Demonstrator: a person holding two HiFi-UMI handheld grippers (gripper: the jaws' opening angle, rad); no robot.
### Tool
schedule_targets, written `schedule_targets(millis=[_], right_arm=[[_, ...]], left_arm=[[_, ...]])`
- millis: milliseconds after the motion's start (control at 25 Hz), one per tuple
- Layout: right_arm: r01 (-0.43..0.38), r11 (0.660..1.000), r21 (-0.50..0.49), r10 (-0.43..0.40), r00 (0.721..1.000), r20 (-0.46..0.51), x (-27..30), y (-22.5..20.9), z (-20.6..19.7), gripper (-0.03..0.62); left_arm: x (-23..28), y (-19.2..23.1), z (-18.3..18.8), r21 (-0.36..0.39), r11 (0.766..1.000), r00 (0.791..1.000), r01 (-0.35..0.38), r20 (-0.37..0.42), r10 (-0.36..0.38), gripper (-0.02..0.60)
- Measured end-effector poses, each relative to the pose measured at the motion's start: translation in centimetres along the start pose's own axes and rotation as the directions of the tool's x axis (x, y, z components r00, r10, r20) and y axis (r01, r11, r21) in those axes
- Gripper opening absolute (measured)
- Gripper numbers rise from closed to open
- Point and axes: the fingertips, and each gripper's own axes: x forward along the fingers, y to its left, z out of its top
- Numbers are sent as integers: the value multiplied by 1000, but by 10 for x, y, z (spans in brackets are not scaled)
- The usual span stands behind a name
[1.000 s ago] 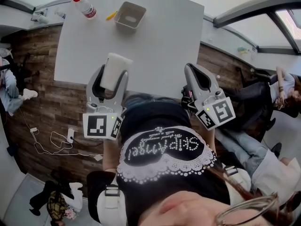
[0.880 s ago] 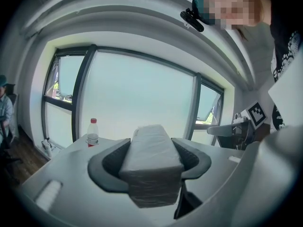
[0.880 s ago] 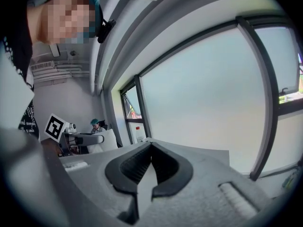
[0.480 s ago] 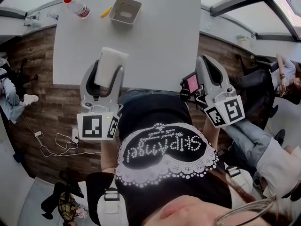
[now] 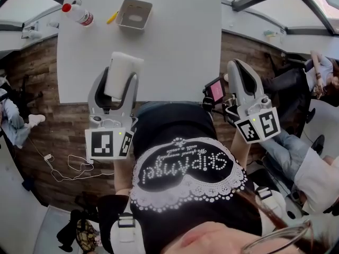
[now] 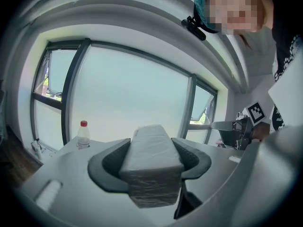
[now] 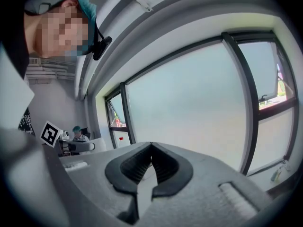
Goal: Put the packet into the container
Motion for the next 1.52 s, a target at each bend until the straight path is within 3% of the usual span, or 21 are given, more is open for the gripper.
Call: schedule_targets(millis=[360, 640, 1160, 1520], right_arm=[[-2, 1000, 7, 2, 1000, -11, 5, 6, -4, 2], [-6, 1000, 25, 6, 1000, -21, 15, 10, -11, 2], [17, 998, 52, -15, 998, -53, 39, 8, -16, 2], [56, 996, 76, -49, 995, -89, 50, -7, -25, 2]], left_arm=[[2, 6, -3, -7, 1000, 1000, 3, -11, -3, 275], [8, 21, 24, 52, 999, 998, -9, 65, 6, 273], [79, 57, 71, 115, 993, 980, 27, 194, -49, 273], [145, 75, 56, 142, 988, 977, 54, 196, -81, 273]])
